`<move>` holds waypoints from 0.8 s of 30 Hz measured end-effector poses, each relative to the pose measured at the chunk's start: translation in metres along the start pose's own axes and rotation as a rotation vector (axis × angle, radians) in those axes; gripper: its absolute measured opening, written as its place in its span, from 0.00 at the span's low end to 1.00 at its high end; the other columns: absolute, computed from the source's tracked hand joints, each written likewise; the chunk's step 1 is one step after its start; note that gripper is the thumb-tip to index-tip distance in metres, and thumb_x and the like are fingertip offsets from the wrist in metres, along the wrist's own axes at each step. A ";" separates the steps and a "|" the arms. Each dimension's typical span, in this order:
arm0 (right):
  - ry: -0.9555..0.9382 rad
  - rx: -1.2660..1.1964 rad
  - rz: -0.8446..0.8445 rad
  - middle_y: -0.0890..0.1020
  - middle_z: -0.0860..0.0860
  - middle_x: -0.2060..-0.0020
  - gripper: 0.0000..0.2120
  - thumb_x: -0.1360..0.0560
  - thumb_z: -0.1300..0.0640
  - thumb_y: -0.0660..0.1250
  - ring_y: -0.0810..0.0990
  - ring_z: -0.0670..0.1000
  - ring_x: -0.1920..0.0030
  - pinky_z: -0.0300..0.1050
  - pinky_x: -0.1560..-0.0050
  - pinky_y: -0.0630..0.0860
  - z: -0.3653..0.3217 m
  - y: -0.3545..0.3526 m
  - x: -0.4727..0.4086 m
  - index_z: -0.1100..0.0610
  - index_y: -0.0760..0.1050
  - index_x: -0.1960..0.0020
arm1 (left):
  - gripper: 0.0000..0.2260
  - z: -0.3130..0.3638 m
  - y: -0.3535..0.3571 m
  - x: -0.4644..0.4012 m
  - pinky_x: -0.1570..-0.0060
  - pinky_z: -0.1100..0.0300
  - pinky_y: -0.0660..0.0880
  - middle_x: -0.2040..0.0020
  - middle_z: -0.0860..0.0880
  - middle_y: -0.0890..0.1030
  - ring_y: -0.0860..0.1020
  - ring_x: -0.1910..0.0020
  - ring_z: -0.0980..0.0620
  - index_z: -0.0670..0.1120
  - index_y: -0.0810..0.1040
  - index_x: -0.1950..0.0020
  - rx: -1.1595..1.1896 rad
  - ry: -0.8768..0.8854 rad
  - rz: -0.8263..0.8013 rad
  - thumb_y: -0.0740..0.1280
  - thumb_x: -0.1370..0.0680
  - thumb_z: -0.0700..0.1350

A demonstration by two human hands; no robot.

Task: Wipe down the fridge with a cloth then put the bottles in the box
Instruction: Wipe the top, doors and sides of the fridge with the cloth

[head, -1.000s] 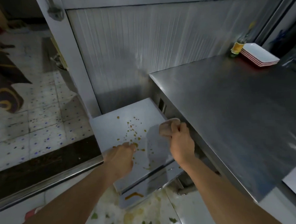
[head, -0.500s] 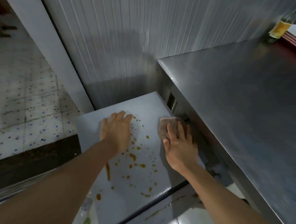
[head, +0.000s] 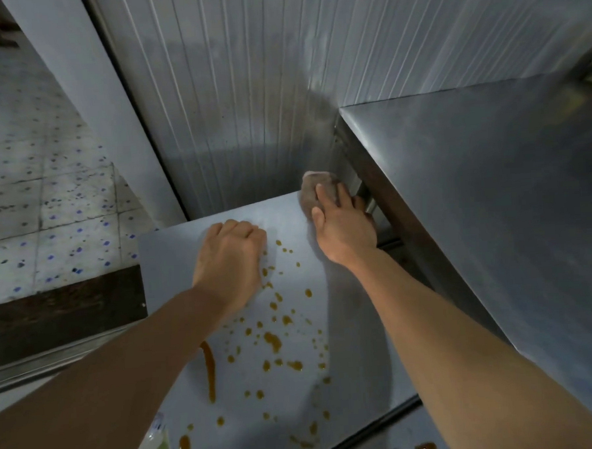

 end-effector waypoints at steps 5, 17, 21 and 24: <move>0.025 0.041 0.071 0.55 0.54 0.24 0.26 0.20 0.47 0.47 0.57 0.63 0.26 0.60 0.32 0.64 0.021 0.005 0.079 0.47 0.47 0.23 | 0.14 -0.001 -0.004 -0.002 0.38 0.53 0.61 0.50 0.47 0.79 0.73 0.46 0.46 0.44 0.78 0.47 -0.033 0.043 0.001 0.61 0.30 0.35; -0.183 0.144 0.055 0.57 0.51 0.25 0.24 0.20 0.49 0.52 0.52 0.61 0.26 0.62 0.29 0.55 -0.032 -0.002 -0.017 0.47 0.54 0.25 | 0.20 -0.061 -0.012 0.019 0.33 0.51 0.57 0.32 0.51 0.71 0.63 0.31 0.49 0.51 0.74 0.37 0.086 -0.100 0.021 0.64 0.27 0.37; -0.208 0.150 0.068 0.55 0.50 0.24 0.25 0.20 0.48 0.50 0.50 0.60 0.25 0.61 0.27 0.51 -0.044 0.001 0.001 0.47 0.50 0.23 | 0.22 -0.083 -0.007 0.033 0.33 0.49 0.59 0.29 0.52 0.66 0.60 0.30 0.49 0.52 0.68 0.32 0.014 -0.178 -0.087 0.62 0.25 0.40; -0.256 0.079 0.019 0.54 0.49 0.23 0.24 0.18 0.46 0.46 0.50 0.57 0.24 0.59 0.26 0.48 -0.057 0.005 0.017 0.48 0.51 0.23 | 0.25 -0.085 0.002 0.041 0.32 0.50 0.59 0.26 0.54 0.60 0.57 0.28 0.50 0.53 0.63 0.28 0.039 -0.225 -0.144 0.61 0.25 0.40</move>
Point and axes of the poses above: each hand's wrist, its own x-axis away from the middle knuckle, its own y-axis out of the palm, z = x × y, the point moved 9 cm from there along -x, towards the middle knuckle
